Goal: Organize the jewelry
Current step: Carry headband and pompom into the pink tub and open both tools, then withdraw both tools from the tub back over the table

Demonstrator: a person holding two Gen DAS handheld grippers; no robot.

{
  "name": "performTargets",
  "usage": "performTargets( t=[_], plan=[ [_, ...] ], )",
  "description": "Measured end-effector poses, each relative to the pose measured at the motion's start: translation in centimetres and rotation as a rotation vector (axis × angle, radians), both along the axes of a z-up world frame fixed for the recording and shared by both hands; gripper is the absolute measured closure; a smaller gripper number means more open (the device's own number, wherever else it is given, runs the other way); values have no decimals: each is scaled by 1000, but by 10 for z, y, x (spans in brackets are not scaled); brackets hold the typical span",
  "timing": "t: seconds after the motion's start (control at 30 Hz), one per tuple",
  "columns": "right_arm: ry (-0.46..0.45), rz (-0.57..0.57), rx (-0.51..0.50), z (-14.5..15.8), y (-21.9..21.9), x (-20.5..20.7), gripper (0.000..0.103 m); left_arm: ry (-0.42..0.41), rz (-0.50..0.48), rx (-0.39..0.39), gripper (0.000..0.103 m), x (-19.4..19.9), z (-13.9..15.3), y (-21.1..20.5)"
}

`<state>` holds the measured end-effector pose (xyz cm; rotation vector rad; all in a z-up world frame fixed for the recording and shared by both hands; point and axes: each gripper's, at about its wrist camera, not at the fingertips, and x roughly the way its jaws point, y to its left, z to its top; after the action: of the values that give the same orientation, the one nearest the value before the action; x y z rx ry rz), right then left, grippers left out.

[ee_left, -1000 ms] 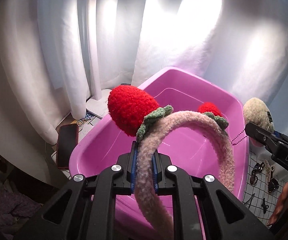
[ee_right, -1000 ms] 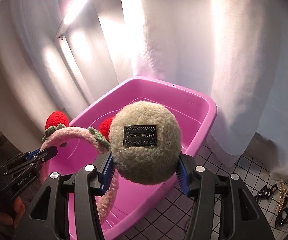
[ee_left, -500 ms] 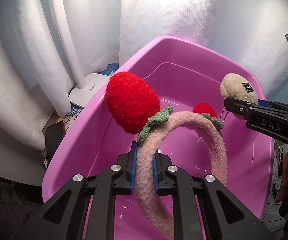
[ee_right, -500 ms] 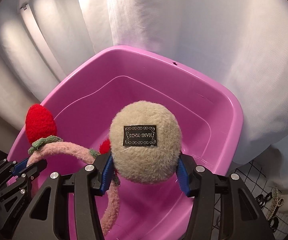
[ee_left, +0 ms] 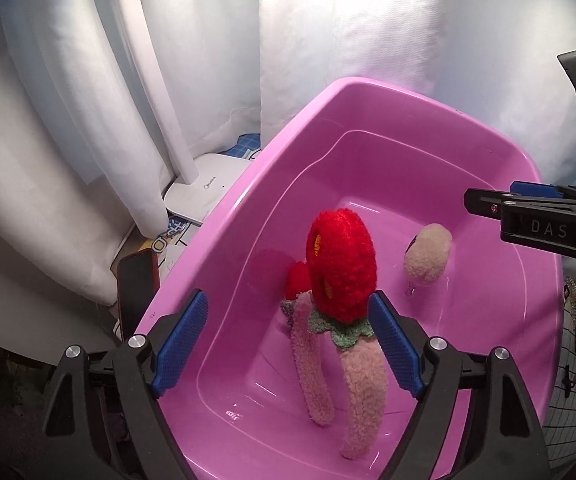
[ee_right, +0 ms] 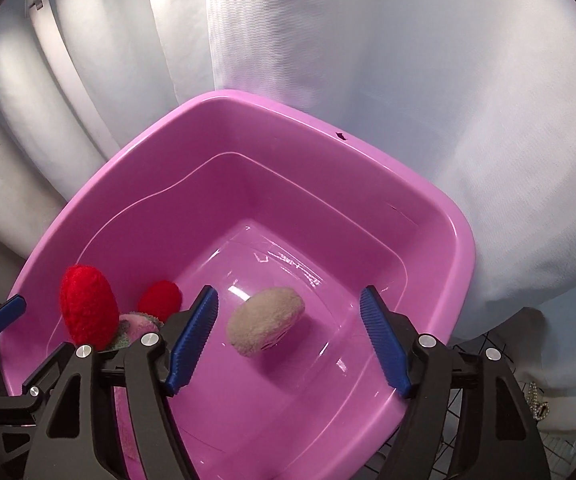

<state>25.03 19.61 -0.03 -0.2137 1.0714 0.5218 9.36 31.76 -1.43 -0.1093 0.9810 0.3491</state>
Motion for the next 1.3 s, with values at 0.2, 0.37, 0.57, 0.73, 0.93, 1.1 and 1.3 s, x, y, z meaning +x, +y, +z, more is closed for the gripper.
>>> performTargets(
  t=[0.2, 0.37, 0.57, 0.73, 0.93, 1.1, 1.3],
  plan=[
    [-2, 0, 28, 6, -10, -9, 33, -5, 2, 6, 20, -9, 4, -3],
    [-10, -5, 57, 12, -23, -18, 33, -7, 10, 6, 20, -15, 7, -6],
    [-18, -16, 118, 22, -49, -37, 33, -28, 12, 6, 20, -24, 15, -18],
    [-34, -24, 175, 29, -69, -51, 33, -57, 3, 9, 20, -33, 25, -35],
    [-62, -43, 207, 41, -104, -76, 33, -85, -15, 11, 20, -44, 35, -60],
    [-74, -66, 221, 45, -136, -95, 33, -103, -37, 12, 19, -54, 42, -86],
    [-75, -108, 232, 42, -178, -119, 33, -112, -80, 19, 18, -66, 47, -126]
  ],
)
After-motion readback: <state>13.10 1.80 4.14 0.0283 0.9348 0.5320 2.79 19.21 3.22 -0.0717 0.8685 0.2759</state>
